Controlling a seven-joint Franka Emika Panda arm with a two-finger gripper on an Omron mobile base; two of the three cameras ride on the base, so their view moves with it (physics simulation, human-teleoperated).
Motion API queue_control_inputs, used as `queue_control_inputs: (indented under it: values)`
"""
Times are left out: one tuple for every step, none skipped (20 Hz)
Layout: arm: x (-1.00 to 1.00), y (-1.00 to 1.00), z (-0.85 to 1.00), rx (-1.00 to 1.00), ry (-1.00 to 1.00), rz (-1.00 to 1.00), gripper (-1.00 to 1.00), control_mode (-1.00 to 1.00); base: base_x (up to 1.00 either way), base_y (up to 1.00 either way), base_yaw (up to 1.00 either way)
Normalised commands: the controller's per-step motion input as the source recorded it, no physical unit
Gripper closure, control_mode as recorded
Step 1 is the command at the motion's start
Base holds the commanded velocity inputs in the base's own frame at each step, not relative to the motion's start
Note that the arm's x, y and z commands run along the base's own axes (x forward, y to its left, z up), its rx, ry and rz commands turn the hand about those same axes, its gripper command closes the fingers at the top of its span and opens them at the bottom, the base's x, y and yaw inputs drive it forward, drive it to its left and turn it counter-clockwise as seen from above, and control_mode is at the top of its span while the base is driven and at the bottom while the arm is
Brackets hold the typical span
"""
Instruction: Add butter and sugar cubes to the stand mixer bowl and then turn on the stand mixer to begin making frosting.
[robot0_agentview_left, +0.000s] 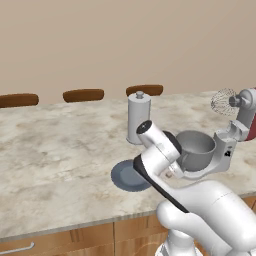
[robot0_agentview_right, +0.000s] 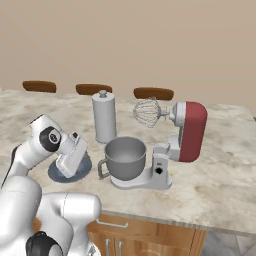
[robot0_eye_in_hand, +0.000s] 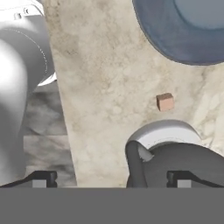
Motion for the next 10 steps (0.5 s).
queue_control_inputs:
  values:
    - [0.0, -0.08, -0.16, 0.0, 0.0, 0.0, -1.0, -1.0, 0.0, 0.0, 0.0]
    - [0.0, -0.1, -0.21, 0.0, 0.0, 0.0, -1.0, -1.0, 0.0, 0.0, 0.0]
    - [0.0, -0.14, -0.27, 0.0, 0.0, 0.0, -1.0, -1.0, 0.0, 0.0, 0.0]
    - [0.0, -0.16, -0.29, 0.0, 0.0, 0.0, -1.0, -1.0, 0.0, 0.0, 0.0]
    - [0.0, -0.17, -0.32, 0.0, 0.0, 0.0, -1.0, -1.0, 0.0, 0.0, 0.0]
    - [0.0, -0.19, -0.33, 0.0, 0.0, 0.0, -1.0, -1.0, 0.0, 0.0, 0.0]
    - [0.0, -0.17, -0.33, 0.0, 0.0, 0.0, -1.0, -1.0, 0.0, 0.0, 0.0]
    - [0.0, -0.14, -0.36, 0.0, 0.0, 0.0, -1.0, -1.0, 0.0, 0.0, 0.0]
    - [0.0, -0.14, -0.36, 0.0, 0.0, 0.0, -1.0, -1.0, 0.0, 0.0, 0.0]
    - [0.0, -0.12, -0.36, 0.0, 0.0, 0.0, -1.0, -1.0, 0.0, 0.0, 0.0]
